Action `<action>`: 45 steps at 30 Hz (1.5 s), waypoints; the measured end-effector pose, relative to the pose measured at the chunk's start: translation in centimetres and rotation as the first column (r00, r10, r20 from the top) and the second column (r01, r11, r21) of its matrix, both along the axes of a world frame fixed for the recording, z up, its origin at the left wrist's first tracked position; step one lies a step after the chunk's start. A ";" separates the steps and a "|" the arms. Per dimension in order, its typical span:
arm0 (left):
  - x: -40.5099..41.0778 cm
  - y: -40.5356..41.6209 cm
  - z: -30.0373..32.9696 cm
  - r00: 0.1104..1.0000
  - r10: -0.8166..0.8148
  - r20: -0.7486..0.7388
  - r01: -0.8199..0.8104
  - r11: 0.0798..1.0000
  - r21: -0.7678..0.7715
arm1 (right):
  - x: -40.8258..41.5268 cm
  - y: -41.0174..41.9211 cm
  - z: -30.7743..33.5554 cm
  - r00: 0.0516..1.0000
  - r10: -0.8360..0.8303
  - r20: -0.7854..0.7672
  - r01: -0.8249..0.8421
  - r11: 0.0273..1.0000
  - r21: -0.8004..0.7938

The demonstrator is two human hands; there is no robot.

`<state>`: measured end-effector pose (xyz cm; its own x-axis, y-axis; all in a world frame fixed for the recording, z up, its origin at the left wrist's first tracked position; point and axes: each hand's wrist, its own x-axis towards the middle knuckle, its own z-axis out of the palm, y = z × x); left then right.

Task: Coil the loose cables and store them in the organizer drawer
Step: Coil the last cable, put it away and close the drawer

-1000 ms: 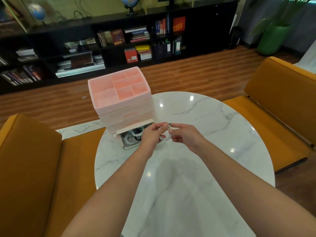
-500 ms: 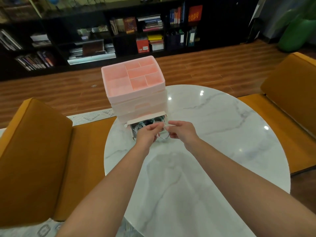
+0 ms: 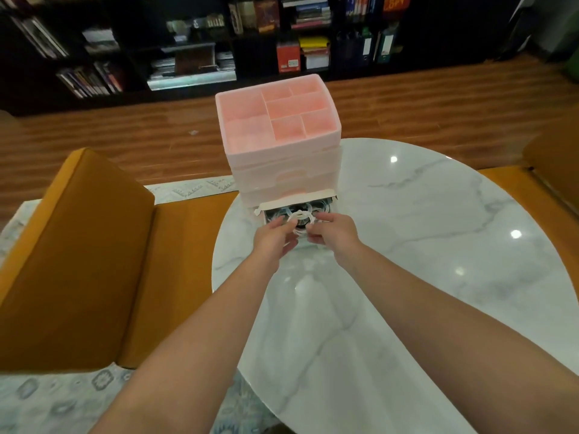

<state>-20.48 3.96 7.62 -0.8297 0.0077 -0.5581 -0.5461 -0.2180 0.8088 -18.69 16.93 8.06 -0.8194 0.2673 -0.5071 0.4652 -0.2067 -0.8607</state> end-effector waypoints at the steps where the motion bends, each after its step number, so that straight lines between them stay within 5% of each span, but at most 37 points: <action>1: -0.2 -0.2 -0.3 1.000 0.003 -0.009 -0.004 1.000 -0.012 | -0.4 -0.2 -0.3 1.000 -0.014 0.008 0.014 1.000 0.005; 9: -1.8 -0.2 -2.5 0.996 0.090 -0.018 -0.090 0.996 -0.024 | -2.6 -1.0 -2.4 0.997 -0.076 -0.008 0.076 0.995 0.064; 25: -4.9 0.7 -5.1 0.957 0.291 0.020 -0.286 0.950 -0.129 | -6.2 -1.3 -5.3 0.994 0.110 -0.015 -0.087 0.856 0.510; 45: -3.8 0.1 -3.7 0.981 0.192 -0.016 -0.193 0.979 -0.066 | -4.7 0.7 -3.9 0.988 0.125 -0.086 -0.076 0.899 0.431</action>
